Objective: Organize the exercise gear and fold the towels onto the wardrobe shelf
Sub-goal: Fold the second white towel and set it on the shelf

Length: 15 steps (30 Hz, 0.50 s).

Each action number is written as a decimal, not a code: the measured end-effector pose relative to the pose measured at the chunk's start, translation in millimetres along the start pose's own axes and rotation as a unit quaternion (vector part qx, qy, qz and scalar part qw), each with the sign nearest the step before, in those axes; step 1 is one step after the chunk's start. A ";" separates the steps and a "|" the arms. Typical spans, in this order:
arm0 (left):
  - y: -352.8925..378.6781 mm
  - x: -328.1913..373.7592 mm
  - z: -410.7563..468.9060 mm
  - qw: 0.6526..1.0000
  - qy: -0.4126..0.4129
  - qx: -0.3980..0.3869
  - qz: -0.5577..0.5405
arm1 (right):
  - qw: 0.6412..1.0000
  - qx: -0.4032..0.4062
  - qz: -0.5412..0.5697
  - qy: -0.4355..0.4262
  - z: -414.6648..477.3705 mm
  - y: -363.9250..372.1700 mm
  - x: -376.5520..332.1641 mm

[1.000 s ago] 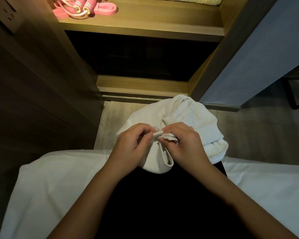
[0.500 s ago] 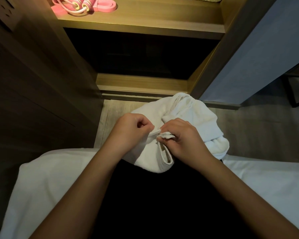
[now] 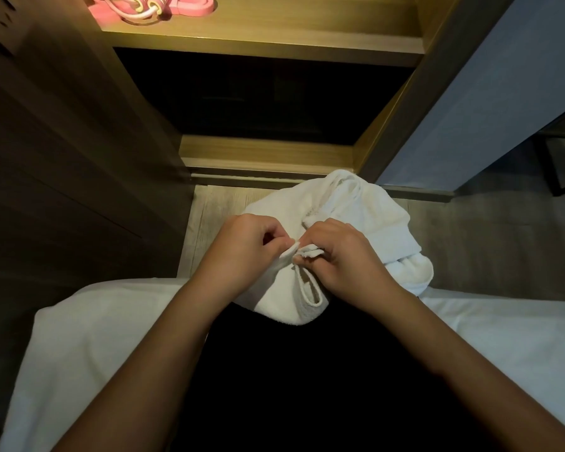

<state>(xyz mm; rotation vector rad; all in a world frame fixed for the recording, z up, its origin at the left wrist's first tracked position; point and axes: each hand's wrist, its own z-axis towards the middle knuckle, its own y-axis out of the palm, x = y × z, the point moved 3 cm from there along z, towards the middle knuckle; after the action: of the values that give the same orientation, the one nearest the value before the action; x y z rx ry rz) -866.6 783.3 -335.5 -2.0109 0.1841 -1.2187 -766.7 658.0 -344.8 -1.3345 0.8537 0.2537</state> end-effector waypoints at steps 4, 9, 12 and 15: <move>-5.3 1.3 -1.6 0.996 0.059 -0.069 0.024 | 1.000 0.006 0.001 0.000 -0.8 0.6 1.4; 0.2 0.3 2.5 0.994 0.051 -0.072 0.067 | 1.000 0.000 -0.004 0.006 1.4 3.8 5.8; 10.0 -1.6 5.5 0.990 0.051 -0.090 0.095 | 0.998 0.054 -0.015 0.017 -5.3 0.8 12.9; 19.8 -5.8 6.5 0.979 0.060 -0.145 0.127 | 0.994 0.095 -0.019 0.056 -16.0 -12.0 25.2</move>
<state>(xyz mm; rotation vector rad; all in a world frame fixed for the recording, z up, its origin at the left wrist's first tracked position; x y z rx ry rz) -859.5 775.7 -354.5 -2.0791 0.6935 -1.2007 -748.5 632.7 -352.6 -1.1932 0.9211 0.0660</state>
